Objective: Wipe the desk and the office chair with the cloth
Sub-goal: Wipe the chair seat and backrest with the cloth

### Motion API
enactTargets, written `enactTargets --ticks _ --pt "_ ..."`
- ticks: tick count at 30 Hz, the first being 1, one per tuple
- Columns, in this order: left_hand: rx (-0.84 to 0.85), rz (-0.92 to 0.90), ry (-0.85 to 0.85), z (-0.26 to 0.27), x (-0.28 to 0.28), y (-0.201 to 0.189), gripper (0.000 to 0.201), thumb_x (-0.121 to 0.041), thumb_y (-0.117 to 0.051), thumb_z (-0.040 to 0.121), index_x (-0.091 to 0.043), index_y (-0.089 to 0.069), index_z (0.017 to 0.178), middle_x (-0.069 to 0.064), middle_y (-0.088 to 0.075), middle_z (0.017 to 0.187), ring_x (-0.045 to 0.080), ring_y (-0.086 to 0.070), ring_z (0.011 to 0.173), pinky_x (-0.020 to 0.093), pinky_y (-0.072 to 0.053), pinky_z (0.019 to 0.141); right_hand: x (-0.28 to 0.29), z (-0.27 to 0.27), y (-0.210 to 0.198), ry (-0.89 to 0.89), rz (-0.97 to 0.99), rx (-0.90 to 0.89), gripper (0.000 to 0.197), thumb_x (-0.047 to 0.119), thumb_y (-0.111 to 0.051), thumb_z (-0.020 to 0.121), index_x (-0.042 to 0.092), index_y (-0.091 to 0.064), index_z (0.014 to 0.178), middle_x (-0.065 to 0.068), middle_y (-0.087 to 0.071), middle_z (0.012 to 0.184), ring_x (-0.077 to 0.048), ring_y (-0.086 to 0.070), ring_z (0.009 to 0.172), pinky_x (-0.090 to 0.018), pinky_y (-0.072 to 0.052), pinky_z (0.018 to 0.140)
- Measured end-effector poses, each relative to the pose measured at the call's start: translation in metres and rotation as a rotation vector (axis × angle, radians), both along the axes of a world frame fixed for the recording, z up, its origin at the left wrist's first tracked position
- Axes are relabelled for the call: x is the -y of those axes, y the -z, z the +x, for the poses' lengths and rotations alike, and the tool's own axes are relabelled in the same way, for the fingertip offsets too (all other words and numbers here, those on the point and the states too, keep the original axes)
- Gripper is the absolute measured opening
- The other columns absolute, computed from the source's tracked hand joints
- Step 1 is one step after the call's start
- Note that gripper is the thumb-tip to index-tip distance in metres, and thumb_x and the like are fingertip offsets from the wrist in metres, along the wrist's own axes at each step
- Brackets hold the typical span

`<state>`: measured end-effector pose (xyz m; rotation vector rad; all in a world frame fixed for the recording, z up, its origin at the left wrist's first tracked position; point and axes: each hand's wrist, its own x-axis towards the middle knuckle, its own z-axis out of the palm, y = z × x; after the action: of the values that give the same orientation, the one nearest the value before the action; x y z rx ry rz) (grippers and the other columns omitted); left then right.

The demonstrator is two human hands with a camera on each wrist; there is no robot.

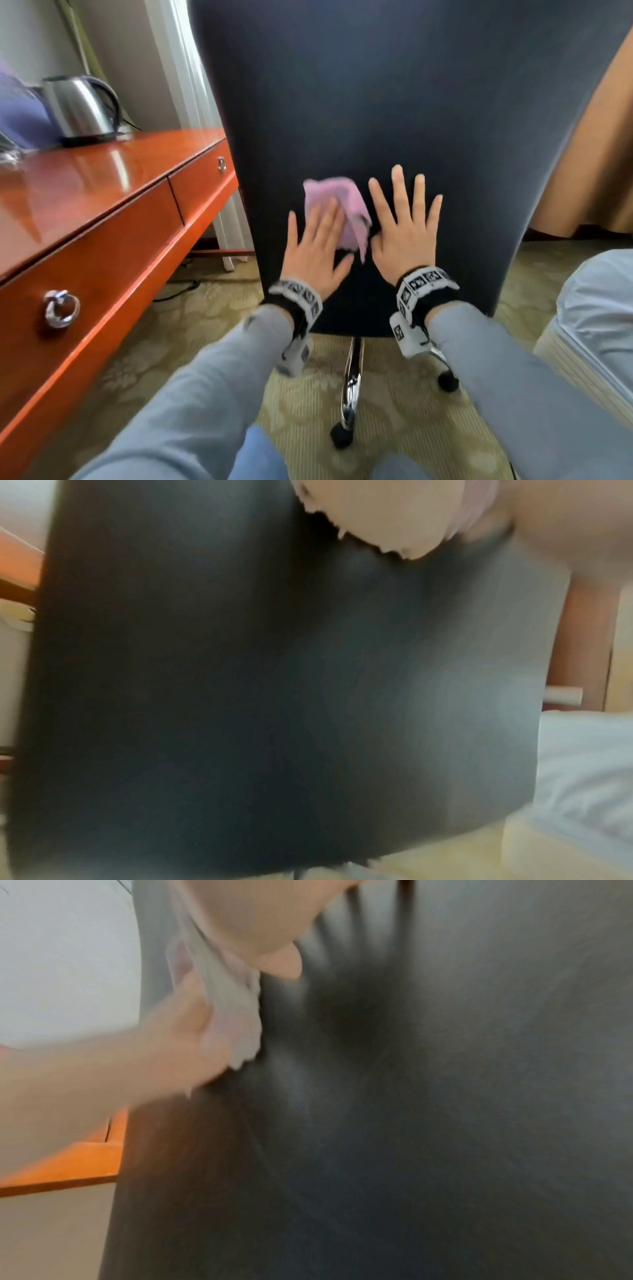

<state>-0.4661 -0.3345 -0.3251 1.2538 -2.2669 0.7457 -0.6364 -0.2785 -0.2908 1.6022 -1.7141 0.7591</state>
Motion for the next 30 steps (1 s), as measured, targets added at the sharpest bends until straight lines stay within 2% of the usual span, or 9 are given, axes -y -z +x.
enactTargets --ticks 3,6,10,13,17,20,23,26,30 --pt "0.092 -0.017 -0.001 0.023 0.005 0.002 0.082 -0.059 -0.035 0.099 -0.019 0.004 0.159 0.001 0.012 0.166 0.022 0.015 0.153 0.063 0.0 0.119 -0.005 0.007 -0.01 -0.058 -0.123 0.045 0.061 0.028 -0.053 0.088 0.019 -0.042 0.147 -0.013 -0.02 0.161 -0.04 -0.015 0.148 -0.064 -0.014 0.115" --pt "-0.032 -0.097 -0.006 0.025 0.009 -0.072 0.08 -0.058 -0.029 0.099 -0.019 0.008 0.159 0.0 0.015 0.165 0.021 0.012 0.153 0.061 0.004 0.12 -0.006 0.022 -0.05 -0.256 -0.304 0.078 0.054 0.013 -0.048 0.082 0.01 -0.054 0.136 -0.02 -0.025 0.158 -0.041 -0.017 0.147 -0.062 -0.014 0.117" --pt "-0.192 -0.177 0.047 0.009 0.007 -0.149 0.08 -0.059 -0.027 0.101 -0.017 0.009 0.159 0.001 0.021 0.164 0.022 0.014 0.153 0.058 0.006 0.121 0.009 0.034 -0.134 -0.253 -0.337 0.045 0.066 0.025 -0.051 0.092 0.016 -0.029 0.154 -0.021 -0.011 0.161 -0.042 -0.008 0.149 -0.057 -0.006 0.12" --pt "-0.231 -0.098 -0.002 0.015 0.011 -0.116 0.082 -0.057 -0.031 0.1 -0.012 0.003 0.159 0.006 0.014 0.166 0.024 0.012 0.153 0.057 0.004 0.122 0.019 0.028 -0.145 -0.134 -0.286 0.015 0.073 0.029 -0.048 0.093 0.024 -0.014 0.157 -0.015 -0.002 0.164 -0.037 -0.001 0.15 -0.056 -0.005 0.121" --pt "-0.217 0.056 -0.126 0.043 0.017 -0.075 0.07 -0.058 -0.027 0.099 -0.018 -0.025 0.157 0.011 -0.026 0.162 0.031 -0.013 0.152 0.058 0.002 0.12 0.023 0.021 -0.134 -0.138 -0.292 -0.032 0.077 0.02 -0.052 0.091 0.027 -0.014 0.157 -0.007 0.001 0.165 -0.033 0.0 0.151 -0.051 -0.003 0.122" --pt "-0.387 -0.061 -0.08 0.042 0.027 -0.145 0.067 -0.057 -0.022 0.1 -0.019 -0.029 0.154 0.011 -0.033 0.158 0.031 -0.017 0.15 0.053 0.006 0.121 0.027 0.026 -0.135 -0.138 -0.29 -0.036 0.078 0.019 -0.053 0.089 0.027 -0.015 0.157 -0.006 0.0 0.165 -0.031 0.0 0.151 -0.049 -0.001 0.122" --pt "-0.6 -0.196 -0.045 0.038 0.034 -0.197 0.074 -0.056 -0.023 0.099 -0.013 -0.016 0.158 0.013 -0.016 0.165 0.028 -0.003 0.153 0.052 0.004 0.123 0.029 0.033 -0.132 -0.135 -0.293 -0.02 0.079 0.02 -0.053 0.089 0.028 -0.014 0.157 -0.004 0.001 0.165 -0.031 0.0 0.151 -0.048 0.001 0.121" --pt "-0.523 -0.053 0.018 0.03 0.02 -0.132 0.08 -0.058 -0.03 0.098 -0.013 -0.005 0.159 0.008 -0.002 0.167 0.022 0.005 0.154 0.053 0.002 0.123 0.029 0.035 -0.134 -0.116 -0.269 -0.037 0.08 0.021 -0.053 0.089 0.028 -0.011 0.157 -0.005 0.003 0.165 -0.031 0.001 0.151 -0.048 0.001 0.121" --pt "-0.354 0.07 -0.028 0.036 0.016 -0.06 0.067 -0.059 -0.031 0.099 -0.022 -0.027 0.154 0.008 -0.033 0.158 0.03 -0.019 0.15 0.058 -0.004 0.121 0.03 0.033 -0.133 -0.104 -0.28 -0.048 0.08 0.02 -0.053 0.089 0.029 -0.012 0.157 -0.004 0.002 0.165 -0.031 0.0 0.152 -0.047 0.0 0.122"
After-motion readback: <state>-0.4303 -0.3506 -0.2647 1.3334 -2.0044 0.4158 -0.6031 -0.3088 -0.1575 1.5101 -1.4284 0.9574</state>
